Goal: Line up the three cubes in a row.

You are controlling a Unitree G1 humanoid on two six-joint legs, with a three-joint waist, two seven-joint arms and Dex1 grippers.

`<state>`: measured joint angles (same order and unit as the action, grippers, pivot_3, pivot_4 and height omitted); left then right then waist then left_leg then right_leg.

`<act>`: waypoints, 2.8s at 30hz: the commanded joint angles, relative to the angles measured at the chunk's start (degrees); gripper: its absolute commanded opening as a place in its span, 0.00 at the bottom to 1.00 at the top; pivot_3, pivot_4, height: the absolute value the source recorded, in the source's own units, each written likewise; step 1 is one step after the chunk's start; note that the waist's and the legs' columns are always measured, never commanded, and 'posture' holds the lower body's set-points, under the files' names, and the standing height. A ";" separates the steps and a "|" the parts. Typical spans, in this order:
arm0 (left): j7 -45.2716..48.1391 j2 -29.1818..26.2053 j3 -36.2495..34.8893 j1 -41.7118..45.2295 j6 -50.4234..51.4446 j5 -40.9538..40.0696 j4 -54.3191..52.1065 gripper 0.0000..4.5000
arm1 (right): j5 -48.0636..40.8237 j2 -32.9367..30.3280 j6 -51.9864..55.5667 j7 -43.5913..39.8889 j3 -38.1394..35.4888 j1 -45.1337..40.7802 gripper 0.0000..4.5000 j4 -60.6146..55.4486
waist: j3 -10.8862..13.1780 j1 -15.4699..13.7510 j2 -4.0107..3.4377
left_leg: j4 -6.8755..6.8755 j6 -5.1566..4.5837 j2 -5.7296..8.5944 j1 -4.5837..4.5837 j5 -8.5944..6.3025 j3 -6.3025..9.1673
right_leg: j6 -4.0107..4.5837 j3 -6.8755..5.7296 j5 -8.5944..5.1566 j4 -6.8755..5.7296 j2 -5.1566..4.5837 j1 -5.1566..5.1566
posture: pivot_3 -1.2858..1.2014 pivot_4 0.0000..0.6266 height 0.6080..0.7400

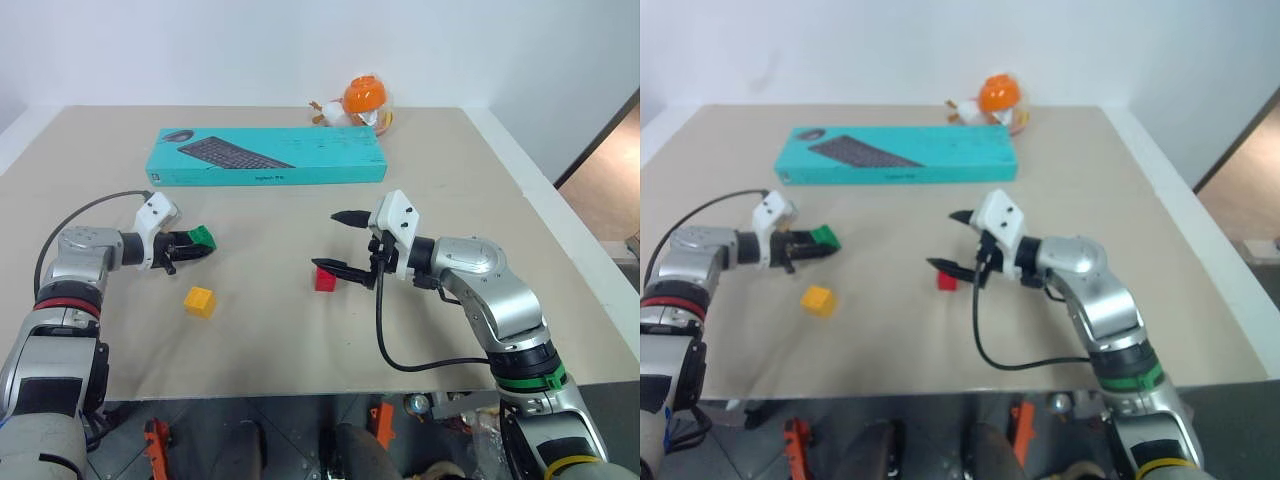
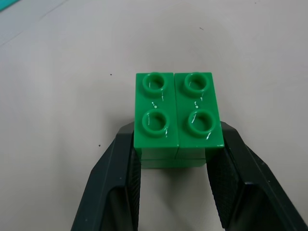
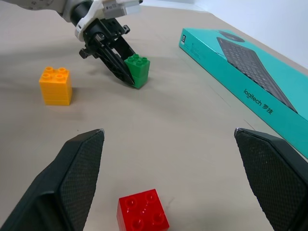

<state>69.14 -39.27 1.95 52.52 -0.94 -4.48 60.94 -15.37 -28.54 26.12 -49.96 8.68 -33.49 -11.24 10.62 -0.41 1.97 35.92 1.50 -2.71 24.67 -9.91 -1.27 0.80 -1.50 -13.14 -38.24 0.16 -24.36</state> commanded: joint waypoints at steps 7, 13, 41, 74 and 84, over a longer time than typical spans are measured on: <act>12.62 1.13 3.62 0.71 0.68 -0.94 -16.23 0.29 | -1.39 -2.31 0.29 -1.27 -1.09 -0.23 1.00 -3.09 | 0.00 -0.04 0.00 | 0.11 0.00 0.00 0.07 0.00 0.00 | 0.00 0.00 0.02 -0.01 -0.01 0.00 | 0.52 0.24 1.00; 16.45 3.49 8.72 -4.06 10.27 -2.87 -36.88 0.29 | -1.76 -2.97 1.10 -1.71 -1.07 0.18 1.00 -3.92 | 0.00 0.12 0.00 | 0.20 -0.01 0.04 0.05 -0.01 -0.14 | -0.08 0.18 0.07 -0.01 -0.05 0.00 | 0.52 0.24 1.00; 10.05 6.18 14.84 -5.72 10.92 2.64 -35.84 0.29 | -1.73 -3.33 -0.89 -0.66 -1.51 4.14 1.00 -6.90 | 0.00 0.23 0.00 | 0.43 -0.02 -0.23 -0.04 0.00 -0.30 | 0.05 0.99 0.24 -0.23 0.58 -0.08 | 0.52 0.24 1.00; -3.52 -2.10 -10.42 -15.19 42.35 -16.02 -68.12 0.99 | -1.41 -4.46 -3.36 -5.46 -0.69 2.64 1.00 -1.98 | 0.01 0.89 0.01 | 0.49 -0.04 -0.27 -0.03 0.01 -0.31 | 0.02 1.08 0.29 -0.27 0.58 -0.12 | 0.52 0.24 1.00; -39.43 20.20 -29.24 -46.96 43.16 -16.45 -103.70 0.99 | -1.34 -4.66 -5.81 -10.01 0.53 1.20 1.00 2.64 | -0.01 1.59 0.08 | 0.48 -0.04 -0.27 -0.22 0.00 -0.35 | -0.11 1.24 0.37 -0.20 0.46 0.09 | 0.52 0.24 1.00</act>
<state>34.01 -19.98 -25.76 6.37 42.97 -20.85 -37.25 -16.16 -33.29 21.56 -59.07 9.22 -30.52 -8.20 10.61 1.18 2.04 36.43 1.44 -2.97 24.41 -9.89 -1.60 0.70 -0.25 -12.74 -38.45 0.62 -24.21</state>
